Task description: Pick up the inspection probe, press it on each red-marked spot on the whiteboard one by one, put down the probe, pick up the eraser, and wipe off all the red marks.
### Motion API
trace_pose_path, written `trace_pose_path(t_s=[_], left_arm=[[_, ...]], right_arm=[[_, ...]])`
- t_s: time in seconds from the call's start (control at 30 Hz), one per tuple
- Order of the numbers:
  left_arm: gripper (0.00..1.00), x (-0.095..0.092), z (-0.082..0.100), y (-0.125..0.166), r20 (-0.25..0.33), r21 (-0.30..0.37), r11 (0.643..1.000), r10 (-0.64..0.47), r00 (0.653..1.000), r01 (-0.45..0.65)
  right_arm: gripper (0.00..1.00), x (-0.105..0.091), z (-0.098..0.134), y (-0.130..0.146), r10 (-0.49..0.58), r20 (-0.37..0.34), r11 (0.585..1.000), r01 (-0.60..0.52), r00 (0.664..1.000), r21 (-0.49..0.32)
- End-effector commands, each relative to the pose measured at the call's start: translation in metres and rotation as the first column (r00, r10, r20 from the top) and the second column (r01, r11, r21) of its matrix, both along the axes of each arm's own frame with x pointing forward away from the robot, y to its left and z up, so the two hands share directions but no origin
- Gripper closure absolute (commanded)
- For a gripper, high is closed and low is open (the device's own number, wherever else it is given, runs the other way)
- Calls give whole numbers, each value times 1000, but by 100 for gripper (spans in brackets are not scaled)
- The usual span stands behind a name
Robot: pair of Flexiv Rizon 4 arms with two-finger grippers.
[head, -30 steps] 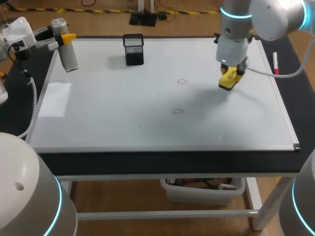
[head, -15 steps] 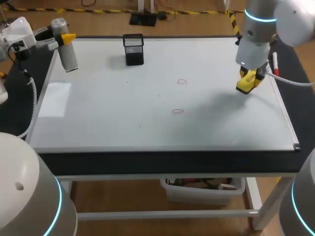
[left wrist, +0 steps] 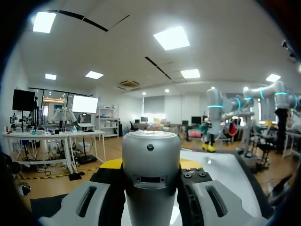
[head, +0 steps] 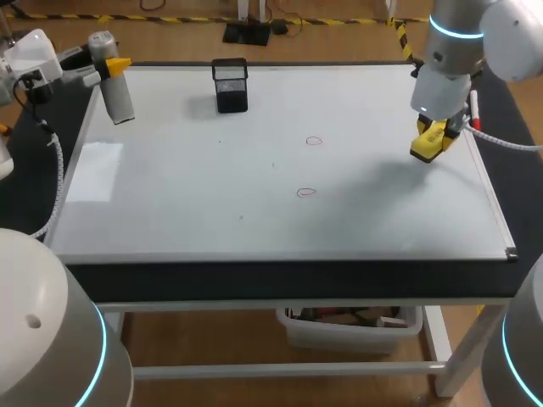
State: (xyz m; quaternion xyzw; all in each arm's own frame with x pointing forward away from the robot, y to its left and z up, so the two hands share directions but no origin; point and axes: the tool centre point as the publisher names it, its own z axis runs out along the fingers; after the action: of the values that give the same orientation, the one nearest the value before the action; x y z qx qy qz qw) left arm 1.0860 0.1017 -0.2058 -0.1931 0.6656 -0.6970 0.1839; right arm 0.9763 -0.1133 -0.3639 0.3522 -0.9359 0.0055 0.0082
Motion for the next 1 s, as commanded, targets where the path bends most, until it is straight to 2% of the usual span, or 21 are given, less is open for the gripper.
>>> trace_pose_path(t_s=[0.03, 0.2, 0.57, 0.87, 1.0], left_arm=[[100, 0, 0, 0, 4, -2, 1000, 1, 1000, -1], [100, -3, 1, -5, 5, 8, 1000, -14, 1000, 14], [100, -47, 5, -78, 26, -20, 988, -154, 988, 155], [100, -68, 16, -123, 39, -22, 969, -245, 969, 246], [100, -76, 19, -146, 43, -38, 950, -308, 950, 309]], right_arm=[[100, 1, 0, -1, 3, 0, 1000, -3, 1000, -2], [100, 1, 0, -1, 3, 0, 1000, -3, 1000, -2], [100, 1, 0, -1, 3, 0, 1000, -3, 1000, -2], [100, 1, 0, -1, 3, 0, 1000, -3, 1000, -2], [100, 1, 0, -1, 3, 0, 1000, -3, 1000, -2]])
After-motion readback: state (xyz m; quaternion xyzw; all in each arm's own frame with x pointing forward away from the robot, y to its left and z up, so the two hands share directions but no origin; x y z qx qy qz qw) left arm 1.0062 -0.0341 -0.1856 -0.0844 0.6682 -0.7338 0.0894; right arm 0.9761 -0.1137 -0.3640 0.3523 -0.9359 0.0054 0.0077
